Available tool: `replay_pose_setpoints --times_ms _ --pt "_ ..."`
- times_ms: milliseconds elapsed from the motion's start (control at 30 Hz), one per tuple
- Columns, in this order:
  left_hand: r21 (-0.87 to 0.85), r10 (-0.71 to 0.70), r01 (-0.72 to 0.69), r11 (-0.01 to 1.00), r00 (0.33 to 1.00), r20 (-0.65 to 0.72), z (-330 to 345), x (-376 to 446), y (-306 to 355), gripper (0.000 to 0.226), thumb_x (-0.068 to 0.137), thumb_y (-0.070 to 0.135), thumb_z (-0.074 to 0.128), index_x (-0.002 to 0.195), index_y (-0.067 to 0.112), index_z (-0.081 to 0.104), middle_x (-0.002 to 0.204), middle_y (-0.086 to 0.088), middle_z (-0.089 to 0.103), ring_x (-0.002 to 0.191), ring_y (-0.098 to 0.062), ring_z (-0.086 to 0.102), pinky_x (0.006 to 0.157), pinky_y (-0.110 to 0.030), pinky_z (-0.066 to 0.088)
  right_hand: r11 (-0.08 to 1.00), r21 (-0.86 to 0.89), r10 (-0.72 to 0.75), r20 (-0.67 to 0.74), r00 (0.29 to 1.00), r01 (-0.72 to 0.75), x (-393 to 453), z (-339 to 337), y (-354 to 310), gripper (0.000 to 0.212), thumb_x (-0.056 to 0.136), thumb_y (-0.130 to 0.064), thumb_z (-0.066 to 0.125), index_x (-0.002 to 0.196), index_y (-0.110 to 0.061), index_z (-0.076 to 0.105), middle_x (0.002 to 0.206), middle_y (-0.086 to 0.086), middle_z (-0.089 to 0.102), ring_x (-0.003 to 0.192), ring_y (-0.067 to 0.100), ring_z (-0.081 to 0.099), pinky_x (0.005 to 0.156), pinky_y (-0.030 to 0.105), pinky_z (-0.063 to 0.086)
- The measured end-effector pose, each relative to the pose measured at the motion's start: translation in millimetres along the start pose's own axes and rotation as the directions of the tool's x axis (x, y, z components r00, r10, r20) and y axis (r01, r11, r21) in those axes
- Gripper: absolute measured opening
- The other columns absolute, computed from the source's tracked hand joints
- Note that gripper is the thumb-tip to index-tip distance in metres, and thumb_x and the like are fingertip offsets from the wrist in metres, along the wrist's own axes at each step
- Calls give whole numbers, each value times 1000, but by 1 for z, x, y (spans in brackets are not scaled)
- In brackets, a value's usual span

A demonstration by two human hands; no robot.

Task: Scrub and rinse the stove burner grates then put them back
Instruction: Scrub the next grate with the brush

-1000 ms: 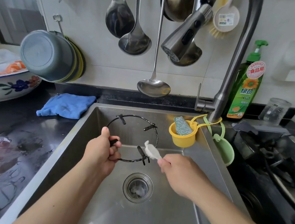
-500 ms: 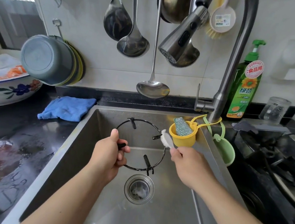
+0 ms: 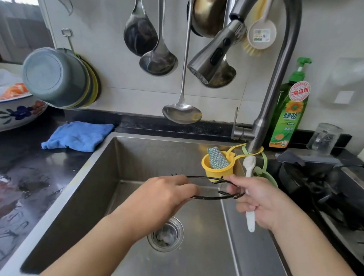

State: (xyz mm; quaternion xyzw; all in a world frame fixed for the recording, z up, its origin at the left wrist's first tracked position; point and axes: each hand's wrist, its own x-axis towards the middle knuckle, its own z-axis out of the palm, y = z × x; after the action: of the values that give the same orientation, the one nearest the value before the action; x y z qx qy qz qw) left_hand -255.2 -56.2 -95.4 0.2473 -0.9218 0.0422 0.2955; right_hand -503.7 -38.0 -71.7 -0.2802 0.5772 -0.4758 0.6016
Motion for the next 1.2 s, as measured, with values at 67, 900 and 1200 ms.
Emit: replay_pose_setpoints --times_ms 67,900,1200 --pt "18 6 -6 1000 1000 7 -1 -2 -3 23 104 22 51 124 31 59 93 3 61 74 -25 61 62 -38 52 1000 -4 -27 21 999 27 -1 0 -2 11 99 -15 60 92 -8 55 59 7 57 44 10 25 30 16 21" --pt "-869 -646 235 -436 590 484 -7 3 8 44 96 -17 43 134 2 57 132 -11 68 122 -28 66 103 -43 51 926 -291 -226 77 971 239 0 30 21 28 107 -31 46 111 -7 62 60 3 45 46 7 30 38 20 20" --pt "-875 -728 190 -446 492 478 3 7 7 41 105 -6 37 136 13 58 122 -12 73 119 -26 68 109 -43 48 116 -932 -662 186 726 344 -30 67 27 30 107 -37 27 88 -27 48 80 -9 48 71 14 50 58 31 37"
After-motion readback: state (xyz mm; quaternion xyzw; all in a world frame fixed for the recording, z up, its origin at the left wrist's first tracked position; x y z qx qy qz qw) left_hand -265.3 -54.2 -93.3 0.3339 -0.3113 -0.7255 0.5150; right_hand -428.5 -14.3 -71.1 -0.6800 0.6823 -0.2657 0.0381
